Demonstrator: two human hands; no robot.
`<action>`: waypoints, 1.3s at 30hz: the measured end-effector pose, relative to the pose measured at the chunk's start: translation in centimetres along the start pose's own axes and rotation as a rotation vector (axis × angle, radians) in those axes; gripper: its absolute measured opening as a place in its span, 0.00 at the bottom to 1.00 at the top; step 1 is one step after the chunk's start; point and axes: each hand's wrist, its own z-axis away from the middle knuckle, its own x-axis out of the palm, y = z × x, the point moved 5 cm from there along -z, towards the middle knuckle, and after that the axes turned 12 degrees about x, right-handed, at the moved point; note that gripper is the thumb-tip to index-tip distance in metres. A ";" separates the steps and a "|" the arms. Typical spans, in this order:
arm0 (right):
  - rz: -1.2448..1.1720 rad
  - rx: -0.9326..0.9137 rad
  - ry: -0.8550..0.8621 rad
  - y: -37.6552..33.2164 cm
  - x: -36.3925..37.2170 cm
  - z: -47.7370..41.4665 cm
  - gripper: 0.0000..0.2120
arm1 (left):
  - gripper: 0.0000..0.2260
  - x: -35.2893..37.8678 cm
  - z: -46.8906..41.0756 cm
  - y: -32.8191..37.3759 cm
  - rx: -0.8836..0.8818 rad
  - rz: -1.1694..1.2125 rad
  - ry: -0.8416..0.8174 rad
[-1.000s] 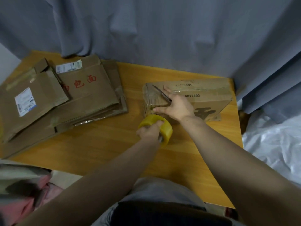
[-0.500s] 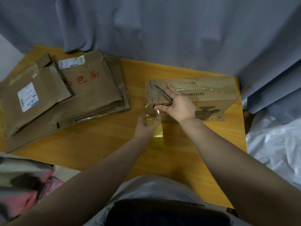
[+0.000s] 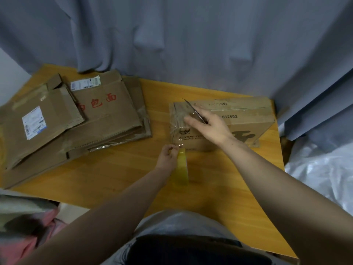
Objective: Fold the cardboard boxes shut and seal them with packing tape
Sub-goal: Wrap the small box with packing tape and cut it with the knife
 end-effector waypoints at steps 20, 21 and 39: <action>0.533 0.033 -0.206 2.1 0.0 2.4 0.13 | 0.10 -0.2 0.2 0.5 0.066 -0.060 0.045; 0.548 0.037 -0.206 2.1 0.0 2.5 0.14 | 0.10 -0.2 0.2 0.6 0.072 -0.052 0.051; 1.315 -0.152 0.041 3.0 3.3 2.0 0.13 | 0.12 -0.3 0.0 1.3 0.017 -0.123 0.052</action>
